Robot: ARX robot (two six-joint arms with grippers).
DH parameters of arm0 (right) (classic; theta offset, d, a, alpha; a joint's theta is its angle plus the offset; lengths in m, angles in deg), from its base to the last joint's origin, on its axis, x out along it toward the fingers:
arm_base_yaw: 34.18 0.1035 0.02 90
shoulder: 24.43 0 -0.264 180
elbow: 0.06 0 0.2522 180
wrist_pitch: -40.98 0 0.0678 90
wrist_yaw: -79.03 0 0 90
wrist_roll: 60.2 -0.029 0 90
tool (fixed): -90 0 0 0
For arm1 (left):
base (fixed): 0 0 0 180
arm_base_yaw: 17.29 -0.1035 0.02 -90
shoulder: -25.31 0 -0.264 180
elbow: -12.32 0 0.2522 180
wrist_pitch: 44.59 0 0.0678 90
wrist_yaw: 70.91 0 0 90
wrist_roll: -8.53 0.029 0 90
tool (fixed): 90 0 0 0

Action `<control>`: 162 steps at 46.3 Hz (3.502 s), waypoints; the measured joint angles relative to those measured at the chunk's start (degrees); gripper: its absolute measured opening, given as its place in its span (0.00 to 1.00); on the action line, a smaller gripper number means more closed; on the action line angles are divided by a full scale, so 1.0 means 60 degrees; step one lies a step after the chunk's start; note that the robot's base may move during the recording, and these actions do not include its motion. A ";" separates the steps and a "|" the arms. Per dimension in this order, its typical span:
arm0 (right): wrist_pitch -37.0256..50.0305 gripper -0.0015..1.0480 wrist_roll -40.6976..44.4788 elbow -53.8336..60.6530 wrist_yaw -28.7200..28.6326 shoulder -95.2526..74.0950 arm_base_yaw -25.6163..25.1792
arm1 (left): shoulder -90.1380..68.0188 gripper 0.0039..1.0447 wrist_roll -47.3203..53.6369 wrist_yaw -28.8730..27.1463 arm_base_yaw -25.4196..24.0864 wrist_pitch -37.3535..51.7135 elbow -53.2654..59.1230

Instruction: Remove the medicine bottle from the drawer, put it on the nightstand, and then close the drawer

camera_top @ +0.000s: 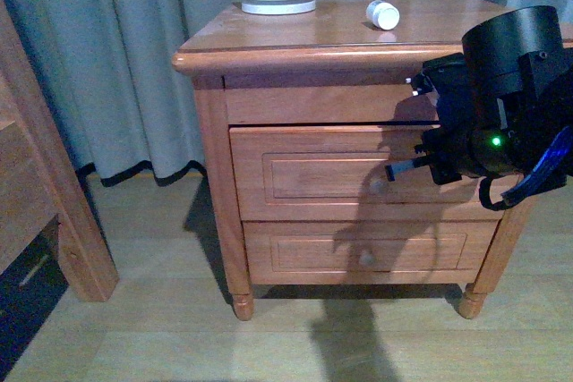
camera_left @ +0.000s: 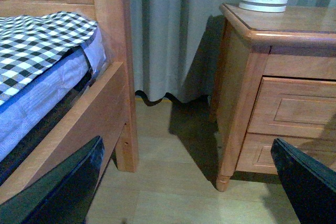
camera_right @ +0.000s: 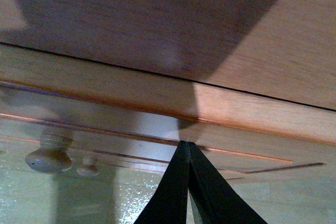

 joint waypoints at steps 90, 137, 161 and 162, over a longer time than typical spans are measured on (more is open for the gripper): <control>0.0375 0.29 -0.3468 0.5016 -0.2605 0.5931 -0.0146 | 0.0000 0.94 0.0000 0.0000 0.0000 0.0000 0.0000; 0.0342 0.03 -0.1086 1.1202 -0.2226 1.5959 -0.1585 | 0.0000 0.94 0.0000 0.0000 0.0000 0.0000 0.0000; -0.0900 0.03 -0.1082 1.1548 -0.2226 1.7755 -0.1585 | 0.0000 0.94 0.0000 0.0000 0.0000 0.0000 0.0000; -0.0965 0.03 -0.1082 1.1548 -0.2226 1.7828 -0.1585 | 0.0000 0.94 0.0000 0.0000 0.0000 0.0000 0.0000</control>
